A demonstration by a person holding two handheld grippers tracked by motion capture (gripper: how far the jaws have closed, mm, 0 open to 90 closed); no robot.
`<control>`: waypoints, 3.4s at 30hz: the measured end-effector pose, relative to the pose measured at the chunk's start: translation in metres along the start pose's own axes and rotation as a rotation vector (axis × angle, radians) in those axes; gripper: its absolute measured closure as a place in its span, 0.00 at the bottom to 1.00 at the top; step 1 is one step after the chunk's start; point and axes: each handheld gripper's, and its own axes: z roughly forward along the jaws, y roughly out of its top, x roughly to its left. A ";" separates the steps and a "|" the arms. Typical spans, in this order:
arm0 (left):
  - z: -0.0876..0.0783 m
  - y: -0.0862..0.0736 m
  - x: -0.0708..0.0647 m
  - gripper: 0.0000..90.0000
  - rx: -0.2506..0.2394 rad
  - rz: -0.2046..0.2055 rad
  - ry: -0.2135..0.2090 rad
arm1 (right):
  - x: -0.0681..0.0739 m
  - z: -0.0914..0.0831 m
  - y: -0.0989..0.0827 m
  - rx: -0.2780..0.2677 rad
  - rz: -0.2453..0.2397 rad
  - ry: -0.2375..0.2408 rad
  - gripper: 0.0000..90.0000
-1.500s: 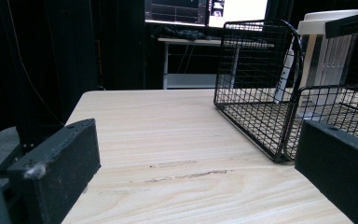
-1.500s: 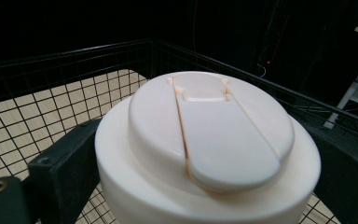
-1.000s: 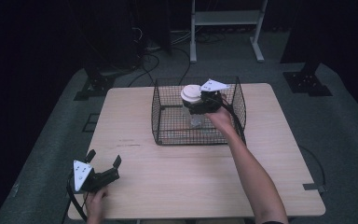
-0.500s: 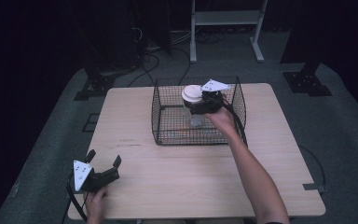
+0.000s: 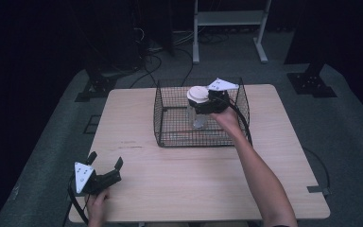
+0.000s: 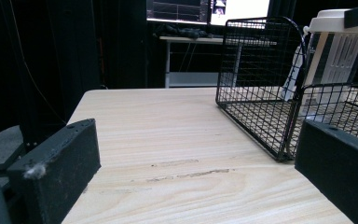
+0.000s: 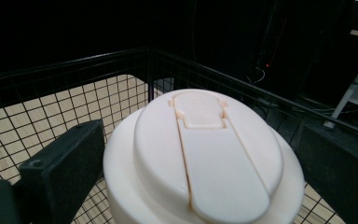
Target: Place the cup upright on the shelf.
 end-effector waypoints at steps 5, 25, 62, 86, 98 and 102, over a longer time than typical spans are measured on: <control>0.000 0.000 0.001 0.00 0.000 -0.002 0.000 | 0.000 -0.002 0.002 0.000 0.006 -0.003 0.02; -0.002 0.000 0.002 0.00 -0.004 -0.017 -0.004 | 0.005 -0.052 0.033 -0.104 0.004 0.000 0.01; -0.001 0.000 -0.001 0.00 0.002 0.008 0.000 | 0.008 -0.140 0.009 -0.123 -0.046 -0.015 0.01; -0.001 0.000 -0.002 0.00 0.006 0.014 0.005 | 0.021 -0.213 -0.030 -0.138 -0.062 -0.028 0.01; -0.001 0.000 -0.002 0.00 0.008 0.017 0.004 | 0.025 -0.247 -0.055 -0.138 -0.058 -0.064 0.01; -0.002 0.000 -0.002 0.00 0.008 0.020 0.004 | 0.028 -0.257 -0.065 -0.131 -0.053 -0.075 0.01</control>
